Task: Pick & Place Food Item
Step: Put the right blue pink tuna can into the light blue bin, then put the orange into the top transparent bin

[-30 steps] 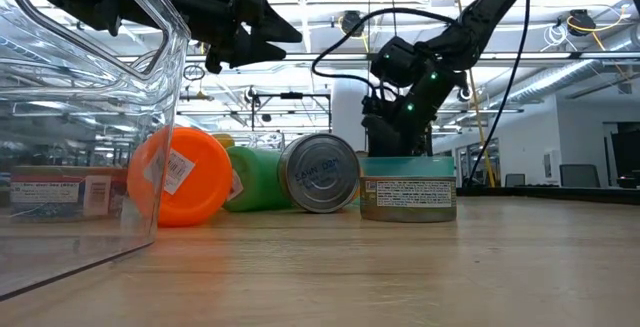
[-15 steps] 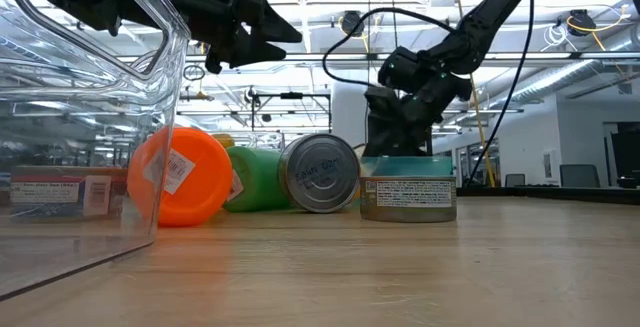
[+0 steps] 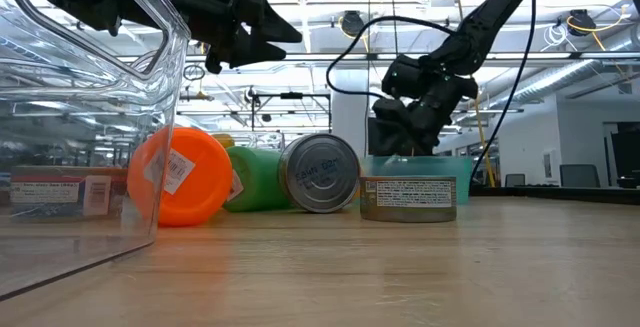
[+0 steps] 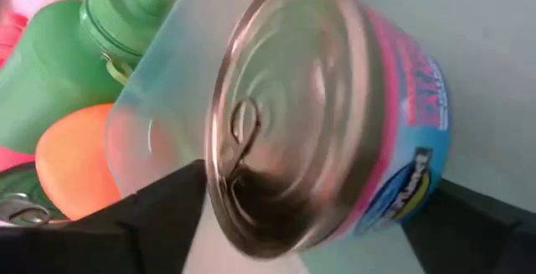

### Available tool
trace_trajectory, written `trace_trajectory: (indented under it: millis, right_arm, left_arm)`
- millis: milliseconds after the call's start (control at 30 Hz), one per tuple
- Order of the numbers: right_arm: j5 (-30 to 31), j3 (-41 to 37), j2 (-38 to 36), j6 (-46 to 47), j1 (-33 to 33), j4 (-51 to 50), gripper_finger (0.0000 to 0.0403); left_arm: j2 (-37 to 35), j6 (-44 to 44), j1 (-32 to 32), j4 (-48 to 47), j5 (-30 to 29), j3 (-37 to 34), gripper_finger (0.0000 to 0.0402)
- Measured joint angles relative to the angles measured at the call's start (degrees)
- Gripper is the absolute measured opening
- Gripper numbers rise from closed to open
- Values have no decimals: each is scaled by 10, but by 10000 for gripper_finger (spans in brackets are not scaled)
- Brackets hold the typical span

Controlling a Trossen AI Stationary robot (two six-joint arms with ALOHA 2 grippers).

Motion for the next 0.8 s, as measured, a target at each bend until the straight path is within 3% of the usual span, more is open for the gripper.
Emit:
trace_trajectory:
  millis: [167,467,633,800]
  right_arm:
    - [36,0,0,0,0,-16,390]
    - [37,1,-5,-1,-1,-20,395]
    - [43,0,-47,-14,-5,-34,395]
    - [96,1,-132,-46,-3,-77,395]
  left_arm:
    - [0,0,0,-1,0,0,244]
    - [0,0,0,-4,0,0,244]
    - [0,0,0,-4,0,0,244]
    - [0,0,0,-4,0,0,244]
